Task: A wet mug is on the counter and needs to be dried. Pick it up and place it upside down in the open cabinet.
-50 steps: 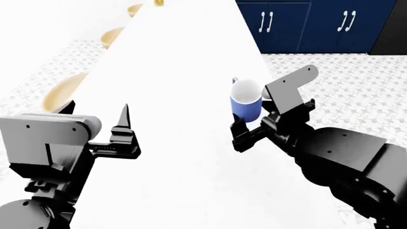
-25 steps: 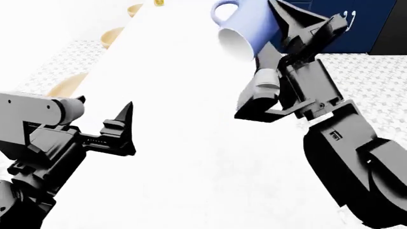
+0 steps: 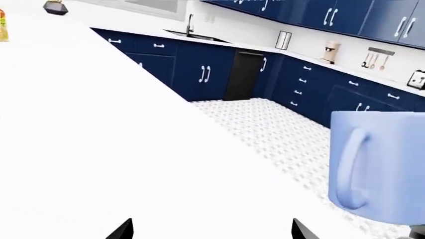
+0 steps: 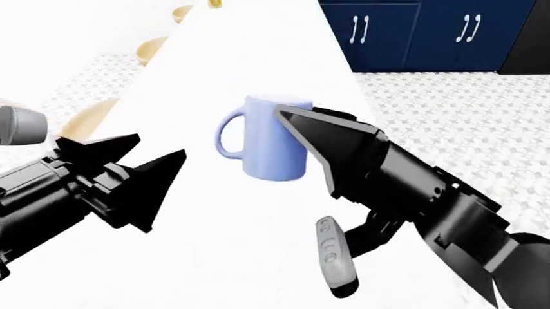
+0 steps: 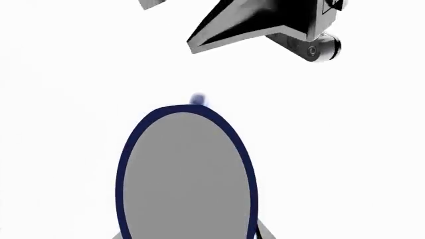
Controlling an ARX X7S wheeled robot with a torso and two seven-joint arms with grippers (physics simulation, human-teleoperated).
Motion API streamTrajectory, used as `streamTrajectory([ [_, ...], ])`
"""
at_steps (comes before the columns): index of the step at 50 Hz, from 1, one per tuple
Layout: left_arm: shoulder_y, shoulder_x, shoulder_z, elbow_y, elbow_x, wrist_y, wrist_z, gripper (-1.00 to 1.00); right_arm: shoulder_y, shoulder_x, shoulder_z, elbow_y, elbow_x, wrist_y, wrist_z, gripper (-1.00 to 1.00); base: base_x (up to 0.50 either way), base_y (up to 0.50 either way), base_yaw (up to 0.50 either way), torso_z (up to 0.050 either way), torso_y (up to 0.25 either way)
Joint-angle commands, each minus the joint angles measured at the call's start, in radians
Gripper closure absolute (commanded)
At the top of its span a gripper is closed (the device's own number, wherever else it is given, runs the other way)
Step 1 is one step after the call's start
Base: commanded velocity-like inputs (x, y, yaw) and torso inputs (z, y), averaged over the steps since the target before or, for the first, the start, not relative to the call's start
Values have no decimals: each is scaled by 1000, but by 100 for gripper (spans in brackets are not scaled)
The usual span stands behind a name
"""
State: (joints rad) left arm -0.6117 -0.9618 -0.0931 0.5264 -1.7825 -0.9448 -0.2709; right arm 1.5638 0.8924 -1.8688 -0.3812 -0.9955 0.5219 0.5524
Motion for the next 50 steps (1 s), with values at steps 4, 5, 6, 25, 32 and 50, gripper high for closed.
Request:
streamTrajectory([
  [4,-177,-87,86,-179,-154,-171,323,-100,2,2,-46,4,-98,-25,4,100,0,0,0,0,0],
  [5,-187,-88,91,-186,-156,-183,344,-100,1,1,-46,6,-98,-25,5,100,0,0,0,0,0],
  [6,-197,-91,98,-192,-160,-200,369,-100,-1,1,-47,8,-99,-25,5,100,0,0,0,0,0],
  [25,-311,-52,228,-301,-301,-293,493,-100,-23,-20,-46,21,-107,-23,14,100,0,0,0,0,0],
  [32,-353,-15,266,-320,-278,-289,475,-100,-33,-23,-46,17,-106,-22,17,100,0,0,0,0,0],
  [50,-380,9,304,-343,-219,-298,478,-100,-42,-27,-40,13,-102,-26,20,100,0,0,0,0,1],
])
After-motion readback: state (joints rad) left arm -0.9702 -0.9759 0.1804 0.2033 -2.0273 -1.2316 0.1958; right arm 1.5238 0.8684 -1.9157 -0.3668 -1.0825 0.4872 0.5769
